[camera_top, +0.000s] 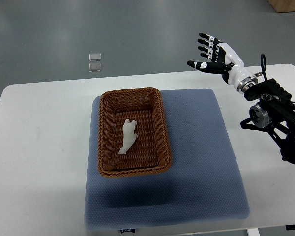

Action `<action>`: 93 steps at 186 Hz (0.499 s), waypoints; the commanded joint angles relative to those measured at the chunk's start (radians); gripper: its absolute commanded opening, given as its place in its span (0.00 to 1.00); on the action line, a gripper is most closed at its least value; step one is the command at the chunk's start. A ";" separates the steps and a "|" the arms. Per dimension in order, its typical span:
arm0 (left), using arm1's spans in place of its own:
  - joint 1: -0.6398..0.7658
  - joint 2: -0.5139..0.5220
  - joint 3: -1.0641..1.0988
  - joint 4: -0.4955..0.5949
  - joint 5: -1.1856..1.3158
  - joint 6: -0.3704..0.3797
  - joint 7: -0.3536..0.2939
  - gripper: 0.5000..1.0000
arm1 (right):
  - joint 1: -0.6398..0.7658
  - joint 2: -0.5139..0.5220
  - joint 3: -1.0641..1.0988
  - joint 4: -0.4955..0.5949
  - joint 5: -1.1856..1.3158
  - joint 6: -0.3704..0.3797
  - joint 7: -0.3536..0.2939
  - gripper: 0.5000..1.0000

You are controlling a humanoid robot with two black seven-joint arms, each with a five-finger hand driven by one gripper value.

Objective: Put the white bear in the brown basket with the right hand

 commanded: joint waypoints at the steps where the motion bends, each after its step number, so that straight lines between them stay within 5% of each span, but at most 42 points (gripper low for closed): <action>1: 0.001 0.000 0.001 0.000 0.000 0.000 0.000 1.00 | -0.017 0.009 0.008 -0.017 0.070 -0.022 0.002 0.81; 93: 0.000 0.000 0.001 0.000 0.000 0.000 0.000 1.00 | -0.051 0.026 0.013 -0.057 0.153 -0.022 0.001 0.84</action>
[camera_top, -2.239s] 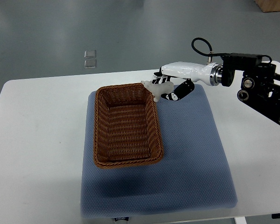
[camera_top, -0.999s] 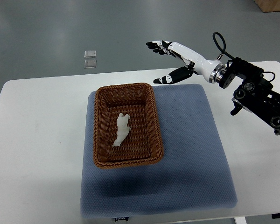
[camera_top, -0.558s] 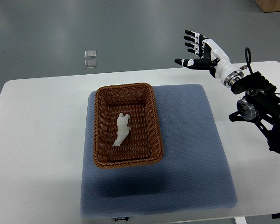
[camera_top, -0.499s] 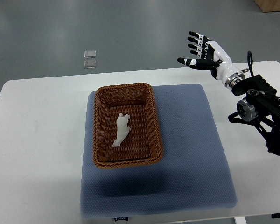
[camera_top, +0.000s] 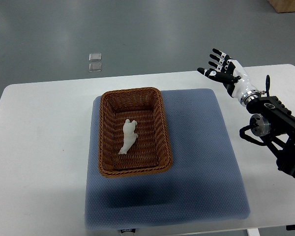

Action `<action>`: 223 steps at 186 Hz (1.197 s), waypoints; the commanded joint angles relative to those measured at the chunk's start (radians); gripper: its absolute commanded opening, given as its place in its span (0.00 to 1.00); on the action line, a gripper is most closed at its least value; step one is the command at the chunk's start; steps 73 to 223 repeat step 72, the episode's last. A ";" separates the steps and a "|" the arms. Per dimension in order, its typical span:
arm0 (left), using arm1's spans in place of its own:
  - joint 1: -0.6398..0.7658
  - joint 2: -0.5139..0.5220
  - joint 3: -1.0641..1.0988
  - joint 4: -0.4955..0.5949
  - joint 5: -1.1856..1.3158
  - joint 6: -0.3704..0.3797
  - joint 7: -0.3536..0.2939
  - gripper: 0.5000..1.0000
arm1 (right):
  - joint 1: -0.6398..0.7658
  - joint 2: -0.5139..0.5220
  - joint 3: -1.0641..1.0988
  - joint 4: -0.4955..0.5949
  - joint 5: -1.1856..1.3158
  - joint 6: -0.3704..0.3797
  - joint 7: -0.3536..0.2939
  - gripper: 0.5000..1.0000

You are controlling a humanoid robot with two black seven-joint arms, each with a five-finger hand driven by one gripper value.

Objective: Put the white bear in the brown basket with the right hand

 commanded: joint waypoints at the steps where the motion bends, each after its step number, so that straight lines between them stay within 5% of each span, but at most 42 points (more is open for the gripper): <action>1: 0.000 0.000 0.001 0.000 0.001 0.000 0.000 1.00 | -0.004 0.000 0.000 -0.001 0.002 0.000 -0.002 0.84; 223: -0.001 0.000 -0.001 0.000 0.000 0.000 0.000 1.00 | -0.028 0.019 0.041 0.001 0.084 0.000 0.002 0.85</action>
